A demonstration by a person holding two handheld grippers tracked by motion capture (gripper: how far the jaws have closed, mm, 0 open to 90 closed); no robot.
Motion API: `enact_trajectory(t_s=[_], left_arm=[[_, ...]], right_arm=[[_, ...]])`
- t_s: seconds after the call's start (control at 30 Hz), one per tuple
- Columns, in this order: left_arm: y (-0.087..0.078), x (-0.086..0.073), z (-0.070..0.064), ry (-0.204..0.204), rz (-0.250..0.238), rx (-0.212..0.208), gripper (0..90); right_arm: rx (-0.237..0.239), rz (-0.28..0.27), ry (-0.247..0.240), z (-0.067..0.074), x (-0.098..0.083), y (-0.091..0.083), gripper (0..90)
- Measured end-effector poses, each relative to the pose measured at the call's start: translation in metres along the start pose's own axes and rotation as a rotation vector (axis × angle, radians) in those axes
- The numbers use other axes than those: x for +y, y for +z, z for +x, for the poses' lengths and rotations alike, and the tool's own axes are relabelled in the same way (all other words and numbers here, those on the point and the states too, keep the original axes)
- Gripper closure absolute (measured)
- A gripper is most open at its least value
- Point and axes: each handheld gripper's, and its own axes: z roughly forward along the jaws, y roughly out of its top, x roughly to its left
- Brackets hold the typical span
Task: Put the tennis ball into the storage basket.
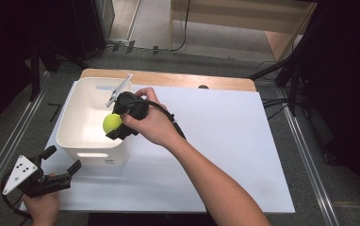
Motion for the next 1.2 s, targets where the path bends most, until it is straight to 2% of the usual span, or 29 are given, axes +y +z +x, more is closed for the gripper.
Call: enact_trajectory(t_s=[0.93,1.2], left_arm=[[0.0,0.0,0.001,0.0,0.003,-0.002,0.0],[-0.001,0.0,0.001,0.002,0.003,-0.003,0.0]], right_arm=[[0.005,0.022,-0.012,0.002,0.007,0.027,22.8],[0.0,0.043,-0.008,0.001,0.005,0.03,22.7]])
